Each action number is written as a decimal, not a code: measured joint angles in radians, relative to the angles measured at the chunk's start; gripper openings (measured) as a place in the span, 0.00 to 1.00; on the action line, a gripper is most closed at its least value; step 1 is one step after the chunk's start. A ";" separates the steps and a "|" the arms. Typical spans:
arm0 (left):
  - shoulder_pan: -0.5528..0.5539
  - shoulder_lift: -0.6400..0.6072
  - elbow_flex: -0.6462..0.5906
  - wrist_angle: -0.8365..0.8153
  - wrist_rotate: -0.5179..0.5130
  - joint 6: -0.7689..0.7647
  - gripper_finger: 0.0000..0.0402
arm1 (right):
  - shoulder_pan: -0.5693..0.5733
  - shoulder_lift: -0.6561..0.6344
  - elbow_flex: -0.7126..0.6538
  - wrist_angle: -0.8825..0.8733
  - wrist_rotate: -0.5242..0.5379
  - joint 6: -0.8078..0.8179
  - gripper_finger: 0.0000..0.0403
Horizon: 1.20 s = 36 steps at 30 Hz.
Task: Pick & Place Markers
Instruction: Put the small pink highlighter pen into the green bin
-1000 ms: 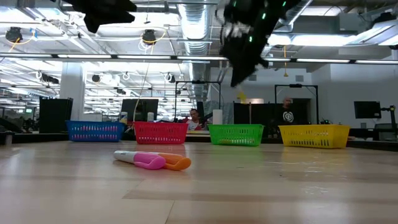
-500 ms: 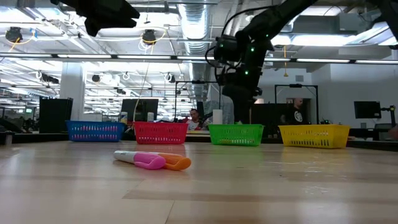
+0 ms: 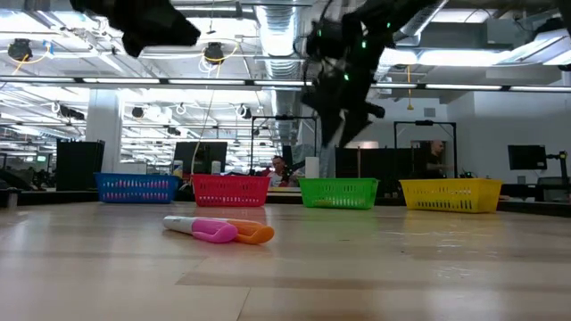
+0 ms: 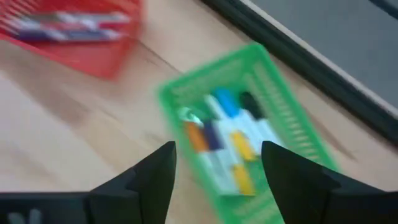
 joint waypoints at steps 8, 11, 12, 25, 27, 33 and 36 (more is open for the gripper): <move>-0.002 0.050 -0.103 0.001 0.132 -0.220 0.28 | 0.202 -0.070 0.001 0.298 0.055 0.042 0.58; -0.006 0.065 -0.117 0.004 0.225 -0.204 0.26 | 0.273 -0.084 -0.002 0.347 0.123 0.043 0.58; -0.010 0.078 -0.118 0.008 0.235 -0.185 0.25 | 0.293 -0.084 0.001 0.369 0.150 0.042 0.58; -0.045 0.423 -0.022 0.221 0.315 -0.118 0.28 | 0.545 -0.161 -0.001 0.285 0.378 0.056 0.58; -0.036 0.470 0.023 0.218 0.317 -0.109 0.29 | 0.570 -0.198 -0.001 0.232 0.350 0.015 0.56; -0.002 0.576 0.120 0.194 0.415 -0.063 0.33 | 0.644 -0.336 -0.001 0.068 0.223 -0.075 0.50; -0.001 0.614 0.133 0.192 0.480 -0.060 0.34 | 0.693 -0.392 -0.001 -0.028 0.141 -0.094 0.47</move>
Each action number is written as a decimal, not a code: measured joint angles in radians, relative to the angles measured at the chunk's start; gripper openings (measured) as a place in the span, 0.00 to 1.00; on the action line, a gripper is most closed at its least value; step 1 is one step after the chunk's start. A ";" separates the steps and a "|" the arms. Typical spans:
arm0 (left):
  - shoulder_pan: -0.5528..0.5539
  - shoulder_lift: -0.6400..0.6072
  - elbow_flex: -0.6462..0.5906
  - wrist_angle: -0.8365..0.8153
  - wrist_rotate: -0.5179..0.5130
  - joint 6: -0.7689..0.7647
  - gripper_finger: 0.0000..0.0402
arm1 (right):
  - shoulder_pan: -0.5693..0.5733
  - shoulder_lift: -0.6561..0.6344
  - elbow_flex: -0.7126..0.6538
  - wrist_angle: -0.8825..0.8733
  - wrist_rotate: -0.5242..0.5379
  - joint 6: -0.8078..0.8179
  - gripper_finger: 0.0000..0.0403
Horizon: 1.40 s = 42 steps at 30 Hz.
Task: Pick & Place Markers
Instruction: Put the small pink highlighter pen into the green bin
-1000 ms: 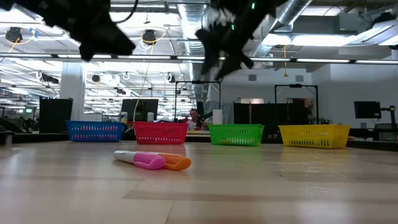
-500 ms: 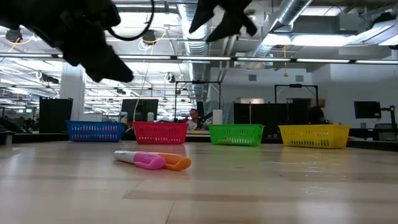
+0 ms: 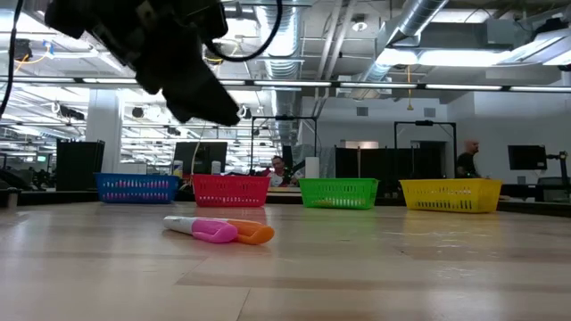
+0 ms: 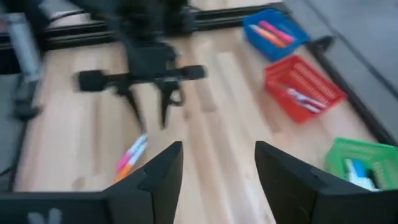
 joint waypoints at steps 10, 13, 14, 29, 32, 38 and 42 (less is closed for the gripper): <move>-0.030 0.060 0.002 -0.013 0.165 0.052 0.34 | 0.168 -0.038 -0.030 -0.049 -0.008 0.012 0.41; -0.053 0.085 0.001 -0.016 0.183 0.052 0.34 | 0.186 -0.037 -0.062 -0.037 -0.006 0.051 0.40; -0.060 0.095 0.001 -0.013 0.186 0.052 0.34 | 0.188 -0.037 -0.072 -0.035 -0.003 0.062 0.40; -0.069 0.223 0.001 0.007 0.178 0.102 0.31 | 0.184 -0.037 -0.117 0.028 0.021 0.129 0.41; -0.065 0.237 0.001 0.004 0.178 0.104 0.30 | 0.184 -0.037 -0.117 0.037 0.021 0.129 0.41; -0.069 0.248 0.002 0.010 0.180 0.105 0.29 | 0.184 -0.037 -0.117 0.048 0.022 0.129 0.41; -0.069 0.248 0.002 0.009 0.210 0.105 0.29 | 0.184 -0.037 -0.117 0.048 0.023 0.129 0.40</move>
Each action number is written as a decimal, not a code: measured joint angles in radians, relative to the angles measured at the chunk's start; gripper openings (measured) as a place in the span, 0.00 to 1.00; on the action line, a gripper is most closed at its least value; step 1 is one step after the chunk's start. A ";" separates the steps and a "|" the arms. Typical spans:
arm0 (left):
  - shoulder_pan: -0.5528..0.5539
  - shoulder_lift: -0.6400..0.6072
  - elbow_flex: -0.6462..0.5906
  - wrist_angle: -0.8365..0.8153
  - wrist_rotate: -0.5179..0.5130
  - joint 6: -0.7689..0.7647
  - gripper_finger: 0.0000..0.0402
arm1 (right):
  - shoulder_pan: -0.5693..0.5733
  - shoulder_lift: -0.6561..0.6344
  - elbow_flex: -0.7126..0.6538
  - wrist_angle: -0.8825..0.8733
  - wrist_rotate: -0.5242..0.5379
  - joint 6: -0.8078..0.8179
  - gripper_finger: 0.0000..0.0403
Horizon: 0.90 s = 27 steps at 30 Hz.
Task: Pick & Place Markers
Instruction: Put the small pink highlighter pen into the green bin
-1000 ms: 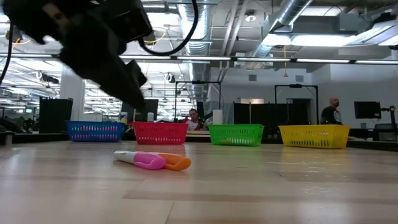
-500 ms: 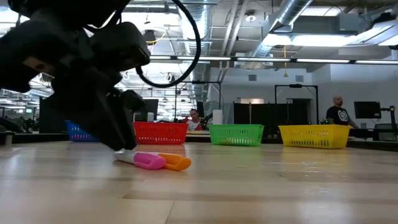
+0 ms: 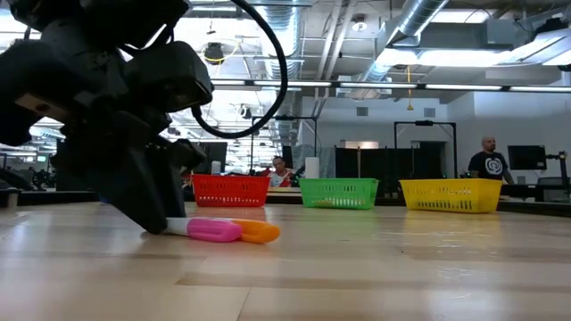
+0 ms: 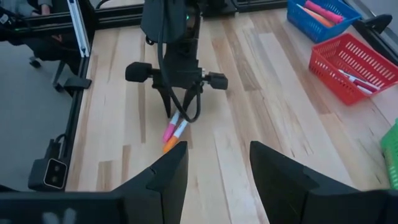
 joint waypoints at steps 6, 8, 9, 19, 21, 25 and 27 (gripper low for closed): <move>-0.004 0.000 0.000 -0.003 0.020 -0.041 0.19 | 0.000 0.000 0.000 0.000 0.008 0.001 0.41; -0.008 0.000 0.000 -0.005 0.020 -0.061 0.13 | 0.000 0.000 0.000 0.002 0.016 0.008 0.41; -0.013 0.000 0.000 -0.004 0.020 -0.063 0.10 | 0.000 0.000 0.000 0.006 0.020 0.008 0.41; -0.084 -0.013 -0.001 -0.009 0.029 -0.202 0.11 | 0.000 0.000 0.000 0.029 0.022 0.001 0.41; -0.102 -0.036 -0.003 -0.004 0.030 -0.231 0.10 | -0.002 0.000 0.000 0.034 0.022 0.000 0.41; -0.118 -0.118 -0.002 0.023 -0.001 -0.240 0.07 | -0.011 0.000 0.000 0.061 0.022 0.000 0.41; -0.117 -0.180 -0.002 0.053 -0.053 -0.237 0.07 | -0.021 0.000 0.000 0.084 0.022 -0.001 0.41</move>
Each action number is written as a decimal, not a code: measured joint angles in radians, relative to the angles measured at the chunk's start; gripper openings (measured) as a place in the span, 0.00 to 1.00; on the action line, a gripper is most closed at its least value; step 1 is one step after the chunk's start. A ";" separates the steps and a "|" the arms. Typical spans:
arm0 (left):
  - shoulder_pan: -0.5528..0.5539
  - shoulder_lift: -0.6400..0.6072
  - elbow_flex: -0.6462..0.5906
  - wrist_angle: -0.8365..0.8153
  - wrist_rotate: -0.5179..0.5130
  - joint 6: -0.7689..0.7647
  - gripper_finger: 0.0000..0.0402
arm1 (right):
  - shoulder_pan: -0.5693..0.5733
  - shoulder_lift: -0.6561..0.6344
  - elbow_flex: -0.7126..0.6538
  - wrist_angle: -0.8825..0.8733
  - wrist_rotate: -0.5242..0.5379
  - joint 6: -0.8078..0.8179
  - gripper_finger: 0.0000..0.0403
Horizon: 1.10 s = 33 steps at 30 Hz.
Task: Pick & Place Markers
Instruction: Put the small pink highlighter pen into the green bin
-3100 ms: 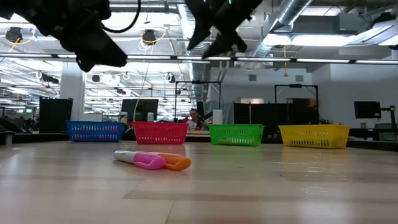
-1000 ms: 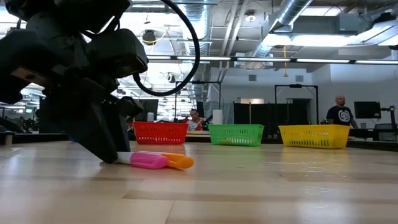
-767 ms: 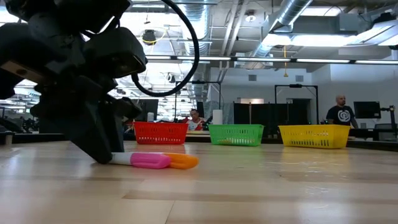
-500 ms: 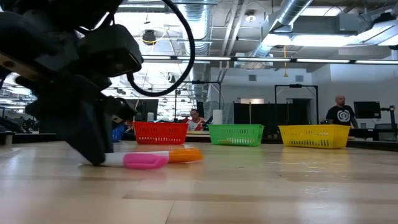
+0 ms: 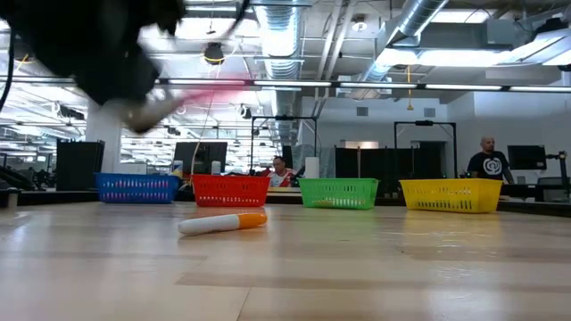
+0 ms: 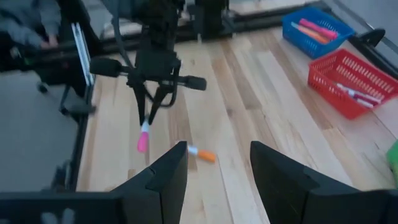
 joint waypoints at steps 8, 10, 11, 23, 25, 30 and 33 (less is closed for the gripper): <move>0.001 -0.311 0.002 0.168 -0.378 0.167 0.09 | -0.063 0.000 0.001 0.140 0.000 -0.002 0.40; 0.001 -0.372 0.002 0.212 -0.471 0.190 0.08 | -0.083 0.000 0.001 0.163 0.000 -0.003 0.40; 0.002 -0.397 0.002 0.224 -0.508 0.205 0.08 | -0.095 0.000 0.001 0.176 -0.001 -0.011 0.40; 0.002 -0.381 0.002 0.447 -0.525 0.260 0.08 | -0.195 0.071 0.001 0.593 -0.230 -0.176 0.45; 0.002 -0.354 0.002 0.480 -0.500 0.260 0.08 | -0.203 0.103 0.002 0.642 -0.263 -0.200 0.48; -0.008 -0.330 0.002 0.491 -0.461 0.236 0.08 | -0.217 0.174 0.001 0.728 -0.338 -0.207 0.57; -0.011 -0.330 0.002 0.495 -0.460 0.237 0.08 | -0.221 0.204 0.002 0.781 -0.366 -0.206 0.60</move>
